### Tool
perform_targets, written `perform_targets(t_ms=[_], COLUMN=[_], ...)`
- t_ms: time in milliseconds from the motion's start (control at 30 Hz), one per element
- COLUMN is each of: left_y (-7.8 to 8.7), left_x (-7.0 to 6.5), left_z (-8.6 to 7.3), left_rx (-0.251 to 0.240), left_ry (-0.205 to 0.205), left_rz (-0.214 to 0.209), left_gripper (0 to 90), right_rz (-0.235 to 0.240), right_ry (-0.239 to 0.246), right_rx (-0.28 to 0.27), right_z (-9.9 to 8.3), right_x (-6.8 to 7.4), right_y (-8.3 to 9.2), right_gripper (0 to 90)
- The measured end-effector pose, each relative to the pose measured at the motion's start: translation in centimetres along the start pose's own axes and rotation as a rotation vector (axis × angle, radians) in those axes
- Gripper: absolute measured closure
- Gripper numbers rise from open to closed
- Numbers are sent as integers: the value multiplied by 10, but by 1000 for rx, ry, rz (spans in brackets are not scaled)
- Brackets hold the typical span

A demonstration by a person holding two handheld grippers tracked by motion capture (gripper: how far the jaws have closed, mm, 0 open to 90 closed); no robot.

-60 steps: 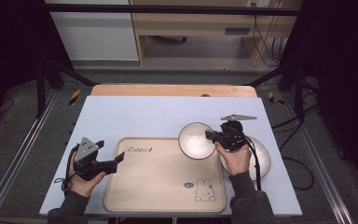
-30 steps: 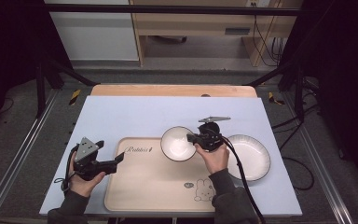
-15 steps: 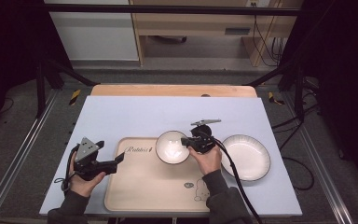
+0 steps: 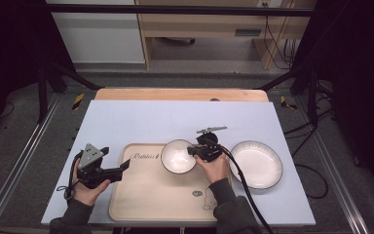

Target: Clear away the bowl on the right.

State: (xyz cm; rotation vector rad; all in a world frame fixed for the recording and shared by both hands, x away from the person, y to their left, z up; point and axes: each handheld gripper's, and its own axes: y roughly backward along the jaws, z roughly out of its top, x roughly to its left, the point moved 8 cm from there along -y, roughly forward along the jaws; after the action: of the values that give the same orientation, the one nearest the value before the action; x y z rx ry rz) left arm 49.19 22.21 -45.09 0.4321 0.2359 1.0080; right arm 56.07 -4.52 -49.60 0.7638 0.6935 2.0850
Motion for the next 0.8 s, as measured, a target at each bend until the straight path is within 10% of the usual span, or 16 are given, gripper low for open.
perform_targets(t_ms=[800], left_y=[0], left_x=[0], left_z=[0], left_rx=[2], left_ry=[-1], left_rz=[2], left_gripper=[113], right_rz=[-3], right_ry=[-29], right_rx=[32], right_z=[-4], right_x=[-6], right_y=[-12], right_gripper=[816])
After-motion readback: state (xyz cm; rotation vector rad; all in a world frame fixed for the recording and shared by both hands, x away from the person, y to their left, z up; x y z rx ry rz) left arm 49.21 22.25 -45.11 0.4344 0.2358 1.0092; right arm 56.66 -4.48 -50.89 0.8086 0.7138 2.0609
